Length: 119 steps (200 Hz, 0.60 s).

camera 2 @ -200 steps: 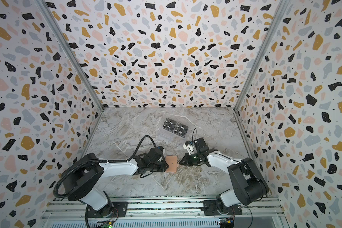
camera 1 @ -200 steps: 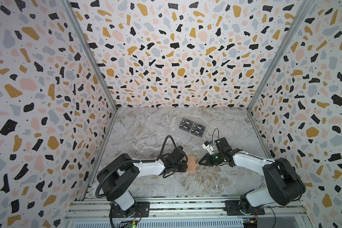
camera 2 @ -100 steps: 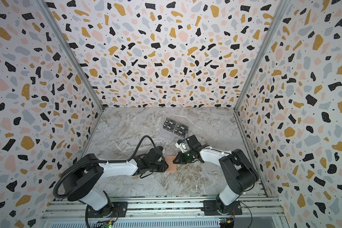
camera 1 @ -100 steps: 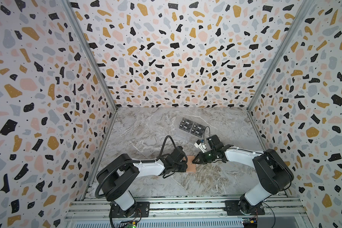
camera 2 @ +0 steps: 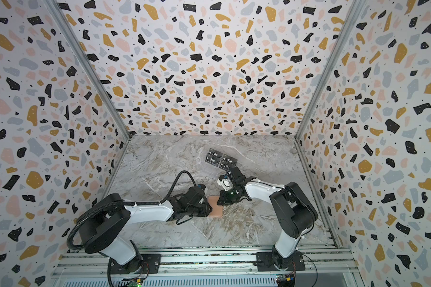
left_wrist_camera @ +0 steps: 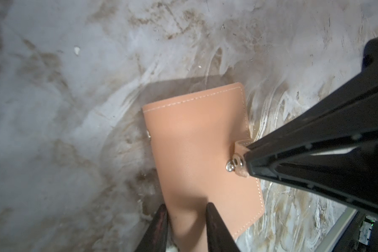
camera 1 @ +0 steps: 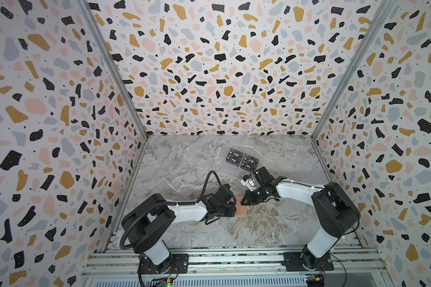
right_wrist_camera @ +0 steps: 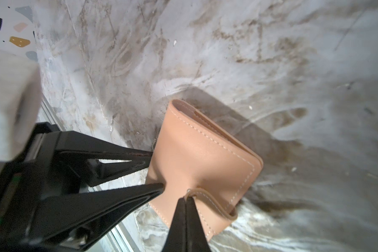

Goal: Insert credit cards into a card holder
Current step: Close the button on the card holder.

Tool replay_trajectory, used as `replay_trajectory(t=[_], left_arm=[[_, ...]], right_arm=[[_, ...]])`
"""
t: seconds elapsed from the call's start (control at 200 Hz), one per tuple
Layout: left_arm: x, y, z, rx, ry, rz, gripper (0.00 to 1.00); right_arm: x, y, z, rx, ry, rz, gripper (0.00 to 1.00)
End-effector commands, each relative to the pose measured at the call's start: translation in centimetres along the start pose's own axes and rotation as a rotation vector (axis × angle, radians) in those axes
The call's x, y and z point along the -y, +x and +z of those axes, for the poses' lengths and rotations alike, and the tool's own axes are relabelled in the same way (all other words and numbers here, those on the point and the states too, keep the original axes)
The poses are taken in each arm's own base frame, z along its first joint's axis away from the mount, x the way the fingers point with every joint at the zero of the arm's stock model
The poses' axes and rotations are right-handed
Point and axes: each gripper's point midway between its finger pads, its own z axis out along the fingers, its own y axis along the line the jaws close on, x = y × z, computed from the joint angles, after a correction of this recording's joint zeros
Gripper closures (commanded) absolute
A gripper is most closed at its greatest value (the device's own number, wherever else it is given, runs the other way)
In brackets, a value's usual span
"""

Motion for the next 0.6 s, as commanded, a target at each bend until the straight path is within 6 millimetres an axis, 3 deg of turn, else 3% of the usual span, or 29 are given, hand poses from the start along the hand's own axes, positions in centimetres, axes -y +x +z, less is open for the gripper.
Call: replay_trajectory(t=[0.0,0.32,0.591], left_arm=[[-3.4,3.8,0.5,-0.113,-0.115,-0.012,0.68],[-3.4,3.8,0.5,-0.114,-0.116,-0.012,0.68],[-3.4,3.8,0.5,-0.113,-0.115,-0.011,0.68]], right_arm=[[1.0,0.5,-0.2,-0.035,0.088,-0.023,1.00],[1.2,-0.4,-2.2,-0.066,0.196,-0.078,1.00],[0.1,0.6,0.2,-0.148,0.190,-0.117,1.00]])
